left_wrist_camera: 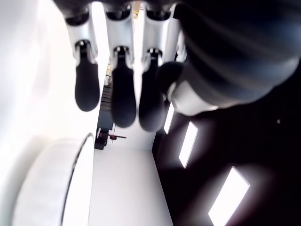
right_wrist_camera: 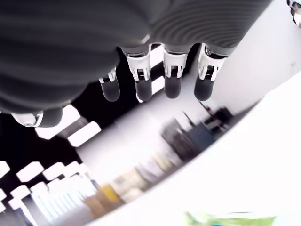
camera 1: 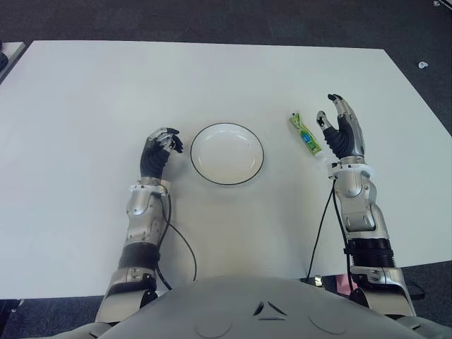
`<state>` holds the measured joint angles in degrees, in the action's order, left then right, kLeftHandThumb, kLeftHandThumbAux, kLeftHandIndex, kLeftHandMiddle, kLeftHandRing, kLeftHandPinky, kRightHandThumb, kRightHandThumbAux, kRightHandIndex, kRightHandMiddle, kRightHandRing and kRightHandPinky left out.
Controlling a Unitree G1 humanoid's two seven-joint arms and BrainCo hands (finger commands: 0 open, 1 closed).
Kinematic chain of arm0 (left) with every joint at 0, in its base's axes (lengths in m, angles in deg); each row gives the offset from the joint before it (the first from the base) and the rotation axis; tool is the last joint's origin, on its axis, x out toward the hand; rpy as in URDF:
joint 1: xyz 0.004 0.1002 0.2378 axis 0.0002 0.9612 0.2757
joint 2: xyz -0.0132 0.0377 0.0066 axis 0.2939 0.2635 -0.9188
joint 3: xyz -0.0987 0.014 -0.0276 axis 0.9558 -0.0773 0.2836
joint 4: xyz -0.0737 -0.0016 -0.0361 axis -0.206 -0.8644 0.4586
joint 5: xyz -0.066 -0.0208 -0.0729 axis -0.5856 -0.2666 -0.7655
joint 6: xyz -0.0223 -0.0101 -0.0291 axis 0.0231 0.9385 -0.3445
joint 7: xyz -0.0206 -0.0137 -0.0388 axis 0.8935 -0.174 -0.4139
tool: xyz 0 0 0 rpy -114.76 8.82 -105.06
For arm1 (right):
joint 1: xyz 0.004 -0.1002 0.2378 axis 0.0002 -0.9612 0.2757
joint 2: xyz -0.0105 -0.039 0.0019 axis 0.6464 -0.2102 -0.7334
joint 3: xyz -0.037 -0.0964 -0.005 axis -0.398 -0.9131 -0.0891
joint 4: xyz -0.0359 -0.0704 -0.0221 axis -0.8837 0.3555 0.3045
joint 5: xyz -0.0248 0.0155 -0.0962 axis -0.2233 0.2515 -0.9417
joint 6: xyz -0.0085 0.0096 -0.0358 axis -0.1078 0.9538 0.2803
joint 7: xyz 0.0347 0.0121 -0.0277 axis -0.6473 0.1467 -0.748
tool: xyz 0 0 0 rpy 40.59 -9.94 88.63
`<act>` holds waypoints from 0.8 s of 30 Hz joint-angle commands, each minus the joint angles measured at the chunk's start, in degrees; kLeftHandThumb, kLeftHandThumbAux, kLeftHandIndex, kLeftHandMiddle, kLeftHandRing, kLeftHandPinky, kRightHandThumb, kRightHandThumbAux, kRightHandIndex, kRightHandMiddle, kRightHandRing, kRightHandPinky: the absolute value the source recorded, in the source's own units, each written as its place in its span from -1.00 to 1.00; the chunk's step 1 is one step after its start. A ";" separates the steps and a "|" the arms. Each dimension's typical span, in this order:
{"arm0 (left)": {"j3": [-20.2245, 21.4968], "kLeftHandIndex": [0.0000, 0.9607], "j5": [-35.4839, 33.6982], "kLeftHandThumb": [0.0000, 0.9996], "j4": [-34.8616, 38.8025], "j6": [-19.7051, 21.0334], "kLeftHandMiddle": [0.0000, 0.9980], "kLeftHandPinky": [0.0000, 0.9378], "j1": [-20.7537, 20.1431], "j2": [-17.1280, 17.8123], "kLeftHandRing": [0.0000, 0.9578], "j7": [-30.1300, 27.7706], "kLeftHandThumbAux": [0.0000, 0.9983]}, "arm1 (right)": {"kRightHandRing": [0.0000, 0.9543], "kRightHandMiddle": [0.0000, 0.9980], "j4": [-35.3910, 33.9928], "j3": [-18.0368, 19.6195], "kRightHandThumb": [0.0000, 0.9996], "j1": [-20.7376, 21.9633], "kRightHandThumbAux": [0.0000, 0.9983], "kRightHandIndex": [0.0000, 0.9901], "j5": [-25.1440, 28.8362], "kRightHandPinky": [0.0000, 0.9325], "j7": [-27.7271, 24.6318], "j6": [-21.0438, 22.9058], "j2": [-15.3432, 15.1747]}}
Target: Put the toothpaste on the table into the plate.
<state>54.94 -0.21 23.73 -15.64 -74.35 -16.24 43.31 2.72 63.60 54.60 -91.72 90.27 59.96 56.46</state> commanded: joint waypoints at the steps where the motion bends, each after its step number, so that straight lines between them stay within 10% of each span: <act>1: 0.34 -0.09 0.19 0.41 -8.42 3.16 0.21 0.24 6.35 -1.45 0.25 0.89 0.44 | -1.00 -1.00 2.83 -2.87 0.14 3.02 -0.72 -1.00 -4.44 -1.00 -6.65 9.50 -3.38; 7: 0.63 -0.09 0.02 0.41 -7.82 3.82 0.21 0.23 6.33 -2.24 0.26 1.49 0.44 | -1.00 -1.00 10.28 -9.42 0.13 11.01 -0.77 -1.00 -10.29 -1.00 -15.22 22.29 -4.90; 24: 0.88 -0.09 0.30 0.41 -6.28 5.18 0.23 0.22 7.23 -2.83 0.26 3.56 0.44 | -1.00 -1.00 28.20 -16.58 0.12 20.43 -0.78 -1.00 -10.13 -1.00 -13.82 24.46 -4.70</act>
<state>55.53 0.17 23.83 -15.56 -74.46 -16.85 45.03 25.03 48.53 73.06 -101.90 75.57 84.21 51.31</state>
